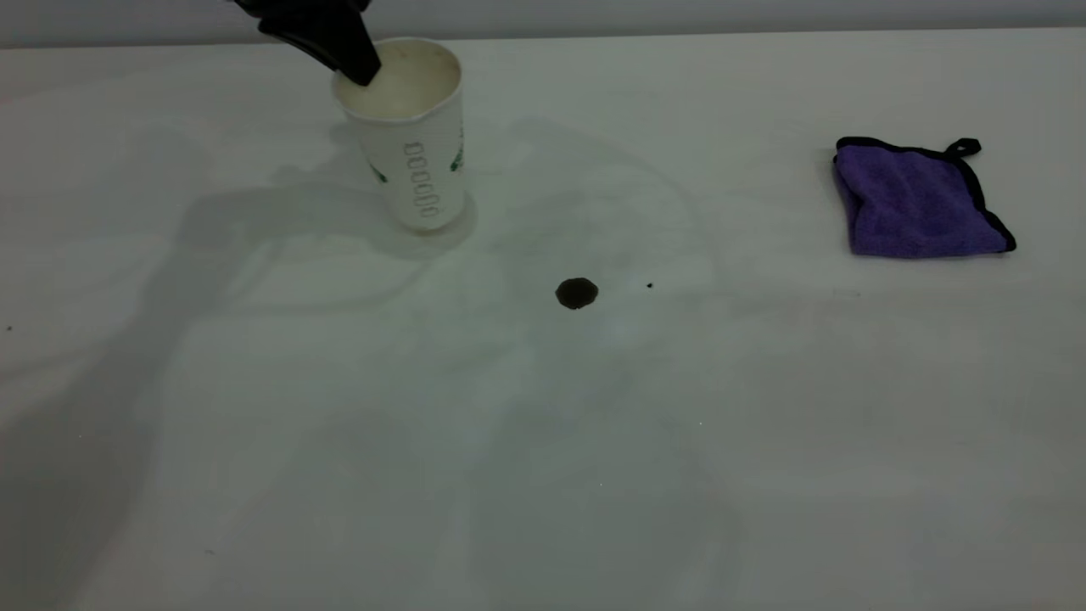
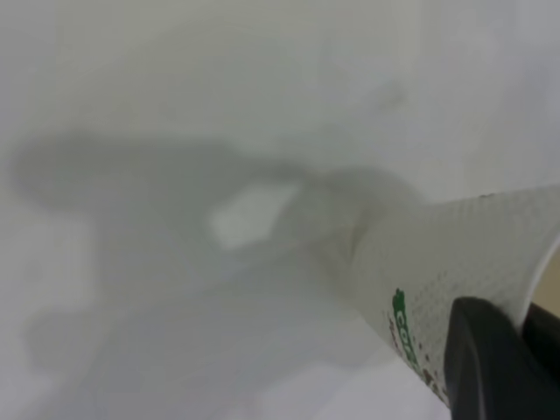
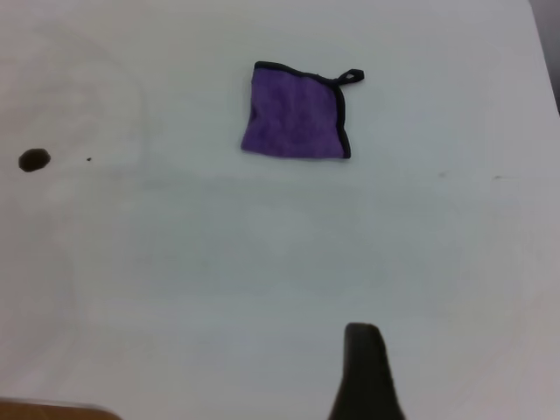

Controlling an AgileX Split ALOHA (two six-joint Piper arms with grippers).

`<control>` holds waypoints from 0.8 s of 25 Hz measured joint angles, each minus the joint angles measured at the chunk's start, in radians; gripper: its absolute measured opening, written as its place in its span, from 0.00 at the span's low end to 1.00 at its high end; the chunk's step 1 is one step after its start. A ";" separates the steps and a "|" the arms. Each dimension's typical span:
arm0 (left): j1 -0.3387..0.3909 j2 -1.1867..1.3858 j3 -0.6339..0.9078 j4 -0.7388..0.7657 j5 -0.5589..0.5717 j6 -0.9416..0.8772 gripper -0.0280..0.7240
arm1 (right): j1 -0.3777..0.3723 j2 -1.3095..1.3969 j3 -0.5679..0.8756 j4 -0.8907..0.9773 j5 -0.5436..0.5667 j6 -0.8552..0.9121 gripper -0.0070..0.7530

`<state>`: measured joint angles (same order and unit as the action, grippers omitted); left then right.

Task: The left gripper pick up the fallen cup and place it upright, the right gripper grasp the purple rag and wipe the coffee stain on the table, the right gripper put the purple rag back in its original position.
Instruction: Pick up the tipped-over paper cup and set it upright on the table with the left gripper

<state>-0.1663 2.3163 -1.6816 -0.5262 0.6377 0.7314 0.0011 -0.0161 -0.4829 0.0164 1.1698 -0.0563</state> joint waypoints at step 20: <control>0.000 0.024 0.000 -0.016 -0.002 0.011 0.50 | 0.000 0.000 0.000 0.000 0.000 0.000 0.78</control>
<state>-0.1663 2.3406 -1.6816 -0.5426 0.6358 0.7427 0.0011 -0.0161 -0.4829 0.0164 1.1698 -0.0563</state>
